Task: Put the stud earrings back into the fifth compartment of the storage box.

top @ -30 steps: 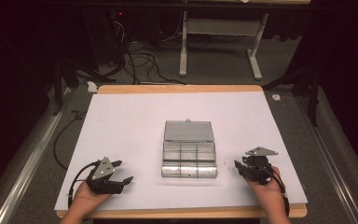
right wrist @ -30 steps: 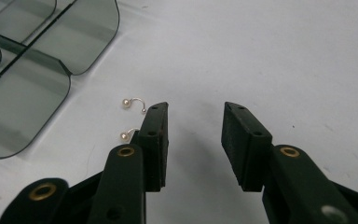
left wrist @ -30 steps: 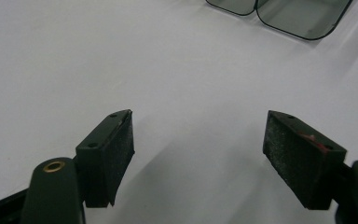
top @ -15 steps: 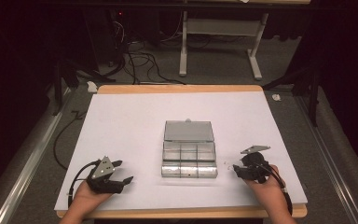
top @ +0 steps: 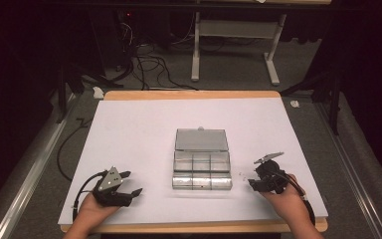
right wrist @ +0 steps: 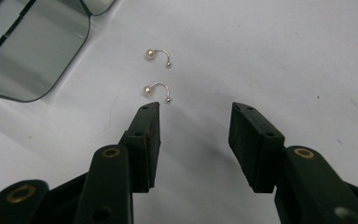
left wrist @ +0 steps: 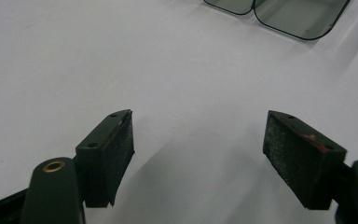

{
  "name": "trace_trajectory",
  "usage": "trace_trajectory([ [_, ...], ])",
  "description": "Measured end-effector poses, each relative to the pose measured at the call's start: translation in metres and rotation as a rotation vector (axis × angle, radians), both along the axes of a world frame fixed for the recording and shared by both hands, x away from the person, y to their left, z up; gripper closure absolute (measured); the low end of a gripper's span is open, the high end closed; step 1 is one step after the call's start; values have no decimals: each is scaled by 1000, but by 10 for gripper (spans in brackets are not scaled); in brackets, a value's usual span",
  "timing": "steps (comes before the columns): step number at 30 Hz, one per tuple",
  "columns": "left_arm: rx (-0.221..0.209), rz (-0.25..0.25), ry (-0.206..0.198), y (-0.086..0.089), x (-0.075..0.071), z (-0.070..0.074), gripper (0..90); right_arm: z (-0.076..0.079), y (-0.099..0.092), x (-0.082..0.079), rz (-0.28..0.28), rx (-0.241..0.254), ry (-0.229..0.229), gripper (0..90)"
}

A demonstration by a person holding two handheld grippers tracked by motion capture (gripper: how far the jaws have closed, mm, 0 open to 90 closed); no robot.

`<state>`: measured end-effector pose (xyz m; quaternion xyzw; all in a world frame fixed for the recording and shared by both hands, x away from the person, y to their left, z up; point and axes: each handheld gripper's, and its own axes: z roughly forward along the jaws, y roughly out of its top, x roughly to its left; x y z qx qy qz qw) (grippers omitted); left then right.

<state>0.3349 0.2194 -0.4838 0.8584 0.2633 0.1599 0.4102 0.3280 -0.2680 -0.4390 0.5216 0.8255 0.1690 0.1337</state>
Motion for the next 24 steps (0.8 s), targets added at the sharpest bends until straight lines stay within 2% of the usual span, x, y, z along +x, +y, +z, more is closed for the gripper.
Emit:
trace_trajectory([
  [6, 3, -3, 0, 0, 0, 0, 253, 5, 3, 4, 11, -22, 58, 563],
  [10, 8, -5, 1, 0, 0, 0, 253, 7, 5, 8, 43, -34, 91, 584],
  [13, 9, -5, 2, 0, 0, 0, 253, 8, 9, 10, 71, -61, 124, 598],
  [20, 14, -8, 5, 0, 1, 0, 253, 10, 21, 15, 119, -94, 165, 631],
  [24, 13, -11, 8, 0, 1, 0, 253, 12, 27, 17, 148, -91, 181, 688],
])
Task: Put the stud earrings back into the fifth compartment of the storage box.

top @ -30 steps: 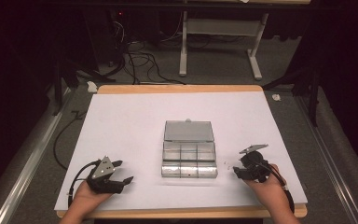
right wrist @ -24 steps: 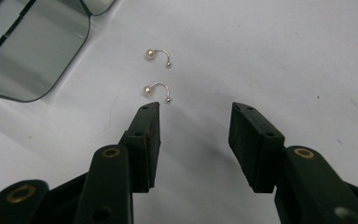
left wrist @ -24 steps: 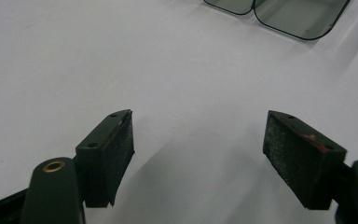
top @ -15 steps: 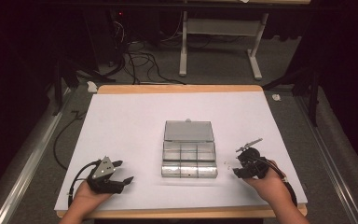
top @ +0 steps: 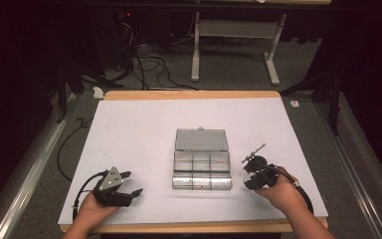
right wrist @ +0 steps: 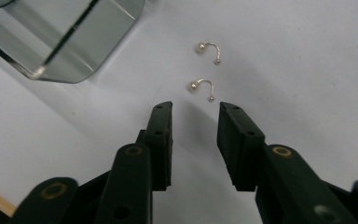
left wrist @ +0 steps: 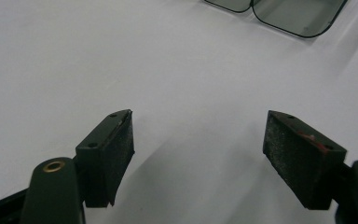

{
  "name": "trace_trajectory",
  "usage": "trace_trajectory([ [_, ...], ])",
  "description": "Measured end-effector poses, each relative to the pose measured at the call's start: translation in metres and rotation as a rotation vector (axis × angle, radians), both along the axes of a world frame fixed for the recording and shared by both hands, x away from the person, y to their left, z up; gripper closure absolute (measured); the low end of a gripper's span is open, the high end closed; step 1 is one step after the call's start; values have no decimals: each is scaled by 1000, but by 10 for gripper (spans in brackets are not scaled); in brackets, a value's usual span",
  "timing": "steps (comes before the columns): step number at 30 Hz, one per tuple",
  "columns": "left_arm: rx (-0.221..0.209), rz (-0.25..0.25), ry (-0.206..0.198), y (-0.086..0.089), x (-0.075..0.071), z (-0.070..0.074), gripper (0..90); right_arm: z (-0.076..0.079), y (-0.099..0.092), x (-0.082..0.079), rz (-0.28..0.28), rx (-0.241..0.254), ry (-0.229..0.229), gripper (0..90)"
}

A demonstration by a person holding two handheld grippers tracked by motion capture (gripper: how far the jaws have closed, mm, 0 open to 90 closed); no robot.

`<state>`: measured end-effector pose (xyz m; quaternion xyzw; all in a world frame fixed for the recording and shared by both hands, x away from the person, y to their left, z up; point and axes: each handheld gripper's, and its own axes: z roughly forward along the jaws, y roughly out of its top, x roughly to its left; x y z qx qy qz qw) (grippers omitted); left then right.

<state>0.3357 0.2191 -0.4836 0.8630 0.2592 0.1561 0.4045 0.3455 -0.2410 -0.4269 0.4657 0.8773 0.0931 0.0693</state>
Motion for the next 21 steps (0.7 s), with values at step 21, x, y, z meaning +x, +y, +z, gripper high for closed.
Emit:
trace_trajectory([
  [21, 6, -5, 1, -1, 0, 0, 253, -11, 17, 24, -5, -33, 69, 847],
])
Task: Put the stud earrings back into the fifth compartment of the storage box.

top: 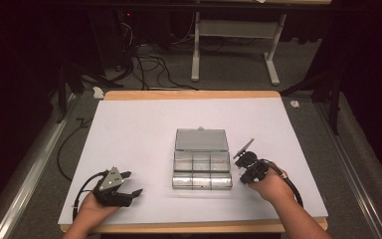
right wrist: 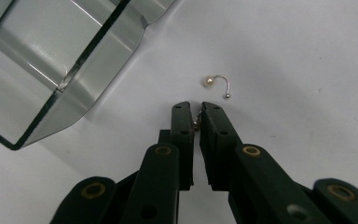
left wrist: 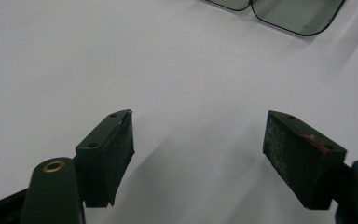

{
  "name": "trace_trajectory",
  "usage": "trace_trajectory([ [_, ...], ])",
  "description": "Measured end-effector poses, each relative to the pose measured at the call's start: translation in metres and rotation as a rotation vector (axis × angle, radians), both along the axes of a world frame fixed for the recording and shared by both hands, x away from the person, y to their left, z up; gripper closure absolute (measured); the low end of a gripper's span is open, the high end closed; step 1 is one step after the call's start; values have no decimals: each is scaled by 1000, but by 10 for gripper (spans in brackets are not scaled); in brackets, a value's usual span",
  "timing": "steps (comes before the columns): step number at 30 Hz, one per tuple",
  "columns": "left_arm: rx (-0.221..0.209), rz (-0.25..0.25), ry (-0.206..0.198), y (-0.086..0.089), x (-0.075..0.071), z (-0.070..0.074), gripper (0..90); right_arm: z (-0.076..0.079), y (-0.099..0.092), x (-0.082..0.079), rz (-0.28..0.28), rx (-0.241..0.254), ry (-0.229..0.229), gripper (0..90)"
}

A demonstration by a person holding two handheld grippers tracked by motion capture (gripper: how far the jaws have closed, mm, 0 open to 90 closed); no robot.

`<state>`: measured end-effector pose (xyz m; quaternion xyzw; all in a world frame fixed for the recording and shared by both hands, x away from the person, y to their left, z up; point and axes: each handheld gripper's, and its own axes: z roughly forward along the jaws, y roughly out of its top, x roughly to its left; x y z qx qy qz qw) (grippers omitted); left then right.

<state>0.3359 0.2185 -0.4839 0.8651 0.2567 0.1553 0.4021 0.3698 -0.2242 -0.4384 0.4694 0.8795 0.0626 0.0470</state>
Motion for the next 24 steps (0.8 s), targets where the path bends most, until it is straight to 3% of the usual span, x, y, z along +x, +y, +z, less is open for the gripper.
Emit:
trace_trajectory([
  [9, 5, 0, -1, -1, 0, 0, 253, 1, -1, 1, 11, 7, 9, 865],
  [13, 8, 0, 0, -1, 0, 0, 253, 7, -3, 0, 9, 23, -7, 900],
  [17, 10, -1, 0, -1, 0, 0, 253, 9, -4, 0, 17, 5, -2, 900],
  [24, 12, -2, 0, -1, 0, 0, 253, 4, -3, 1, -3, 29, 5, 831],
])
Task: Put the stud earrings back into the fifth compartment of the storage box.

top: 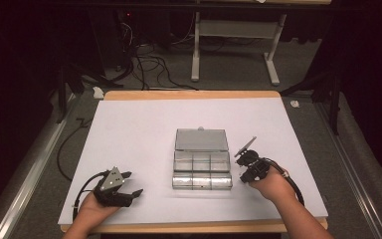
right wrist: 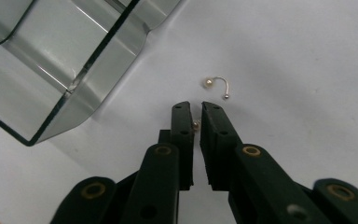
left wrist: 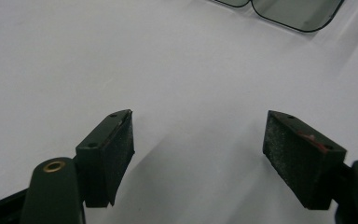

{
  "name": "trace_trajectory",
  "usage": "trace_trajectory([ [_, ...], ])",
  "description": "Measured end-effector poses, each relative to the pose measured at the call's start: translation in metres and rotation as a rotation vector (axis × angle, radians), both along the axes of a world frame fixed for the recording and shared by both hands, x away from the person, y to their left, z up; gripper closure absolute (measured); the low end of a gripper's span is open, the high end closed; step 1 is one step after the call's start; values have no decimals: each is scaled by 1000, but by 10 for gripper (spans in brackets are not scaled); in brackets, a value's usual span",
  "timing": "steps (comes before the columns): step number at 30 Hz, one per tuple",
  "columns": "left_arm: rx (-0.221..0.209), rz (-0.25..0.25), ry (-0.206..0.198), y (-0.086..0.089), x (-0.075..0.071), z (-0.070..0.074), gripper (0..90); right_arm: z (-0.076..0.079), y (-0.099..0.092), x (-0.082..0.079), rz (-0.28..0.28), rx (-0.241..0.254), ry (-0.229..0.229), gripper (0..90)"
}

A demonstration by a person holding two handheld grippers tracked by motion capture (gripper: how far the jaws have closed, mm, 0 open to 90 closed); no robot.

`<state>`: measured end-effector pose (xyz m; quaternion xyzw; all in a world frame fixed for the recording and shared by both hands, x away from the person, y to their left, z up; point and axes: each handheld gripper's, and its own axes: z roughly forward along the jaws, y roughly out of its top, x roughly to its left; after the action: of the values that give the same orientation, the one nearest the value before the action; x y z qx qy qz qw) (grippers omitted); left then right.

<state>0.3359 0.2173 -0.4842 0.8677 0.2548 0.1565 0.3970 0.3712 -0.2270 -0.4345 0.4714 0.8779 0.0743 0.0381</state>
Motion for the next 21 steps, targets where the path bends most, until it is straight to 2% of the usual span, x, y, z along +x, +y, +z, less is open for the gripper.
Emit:
trace_trajectory([
  [5, 1, 0, 0, 0, 0, 0, 254, -4, 2, 1, -16, -14, 15, 814],
  [8, 2, 0, -2, 0, 0, 0, 255, -4, 2, 3, -13, -24, 20, 863],
  [12, 2, 0, -1, 0, 0, 0, 255, -4, 5, 3, 16, -43, 15, 873],
  [21, 1, 0, 0, 0, 0, 0, 255, 0, -2, 3, 10, 3, 27, 872],
])
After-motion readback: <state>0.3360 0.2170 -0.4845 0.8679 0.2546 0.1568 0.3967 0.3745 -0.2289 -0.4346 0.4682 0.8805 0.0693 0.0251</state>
